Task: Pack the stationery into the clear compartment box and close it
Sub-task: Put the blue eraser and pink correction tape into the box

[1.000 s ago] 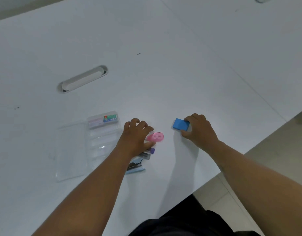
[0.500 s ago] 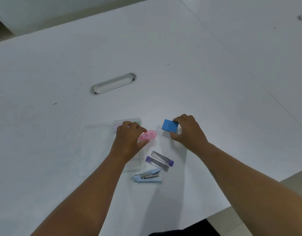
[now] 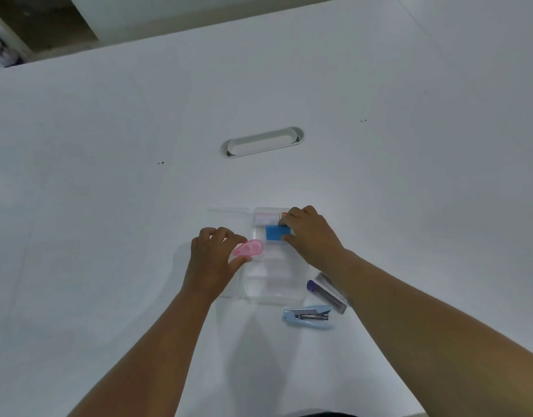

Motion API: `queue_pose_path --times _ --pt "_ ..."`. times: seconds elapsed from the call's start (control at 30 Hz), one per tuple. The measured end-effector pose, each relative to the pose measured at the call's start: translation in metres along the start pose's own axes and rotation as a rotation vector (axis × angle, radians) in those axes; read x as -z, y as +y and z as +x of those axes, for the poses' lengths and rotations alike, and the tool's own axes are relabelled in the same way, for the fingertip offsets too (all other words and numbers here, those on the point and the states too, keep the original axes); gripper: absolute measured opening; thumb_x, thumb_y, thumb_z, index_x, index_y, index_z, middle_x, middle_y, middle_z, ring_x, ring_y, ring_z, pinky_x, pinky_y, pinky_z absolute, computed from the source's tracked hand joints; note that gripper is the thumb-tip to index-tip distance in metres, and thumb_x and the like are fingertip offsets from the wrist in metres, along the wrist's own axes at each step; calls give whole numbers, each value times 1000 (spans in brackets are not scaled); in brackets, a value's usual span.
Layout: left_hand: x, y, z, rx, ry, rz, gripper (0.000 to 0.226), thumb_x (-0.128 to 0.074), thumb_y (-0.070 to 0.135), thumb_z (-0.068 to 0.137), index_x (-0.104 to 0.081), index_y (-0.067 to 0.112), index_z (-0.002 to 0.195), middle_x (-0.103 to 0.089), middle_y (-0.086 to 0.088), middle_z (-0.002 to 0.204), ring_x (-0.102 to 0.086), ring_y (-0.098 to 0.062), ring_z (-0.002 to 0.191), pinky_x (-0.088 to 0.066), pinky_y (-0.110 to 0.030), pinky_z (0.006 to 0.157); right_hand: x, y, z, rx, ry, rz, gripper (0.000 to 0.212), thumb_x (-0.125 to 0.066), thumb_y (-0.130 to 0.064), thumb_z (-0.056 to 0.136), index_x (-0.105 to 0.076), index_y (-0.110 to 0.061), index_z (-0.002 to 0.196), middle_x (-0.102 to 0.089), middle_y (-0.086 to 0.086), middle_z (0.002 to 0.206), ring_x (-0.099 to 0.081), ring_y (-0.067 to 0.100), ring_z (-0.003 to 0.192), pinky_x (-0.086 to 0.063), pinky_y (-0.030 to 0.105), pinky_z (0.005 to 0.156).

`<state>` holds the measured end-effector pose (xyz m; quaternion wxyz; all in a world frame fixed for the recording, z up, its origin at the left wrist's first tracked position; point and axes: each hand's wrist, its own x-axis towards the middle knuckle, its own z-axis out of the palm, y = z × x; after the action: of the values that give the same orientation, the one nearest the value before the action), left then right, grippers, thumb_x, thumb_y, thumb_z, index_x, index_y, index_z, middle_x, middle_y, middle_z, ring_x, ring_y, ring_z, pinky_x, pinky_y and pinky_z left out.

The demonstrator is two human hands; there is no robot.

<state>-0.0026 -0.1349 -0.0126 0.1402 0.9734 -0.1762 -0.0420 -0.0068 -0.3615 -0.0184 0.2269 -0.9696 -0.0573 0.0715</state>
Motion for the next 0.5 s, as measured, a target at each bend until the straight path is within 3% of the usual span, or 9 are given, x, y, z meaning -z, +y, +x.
queue_pose_path --times 0.23,0.5 --pt "-6 15 13 -54 -51 -123 30 -64 51 80 -65 37 107 -60 9 104 -40 -19 106 -29 -30 83 -1 5 -3 1 60 -38 29 -48 -13 94 -64 -20 117 -62 5 114 -50 30 100 -44 40 78" --pt "-16 32 22 -84 -153 -131 35 -67 48 80 -63 37 112 -56 10 118 -36 -16 111 -26 -28 84 2 15 -16 -101 191 -20 24 -59 -21 91 -63 -15 114 -63 6 111 -52 29 102 -45 40 80"
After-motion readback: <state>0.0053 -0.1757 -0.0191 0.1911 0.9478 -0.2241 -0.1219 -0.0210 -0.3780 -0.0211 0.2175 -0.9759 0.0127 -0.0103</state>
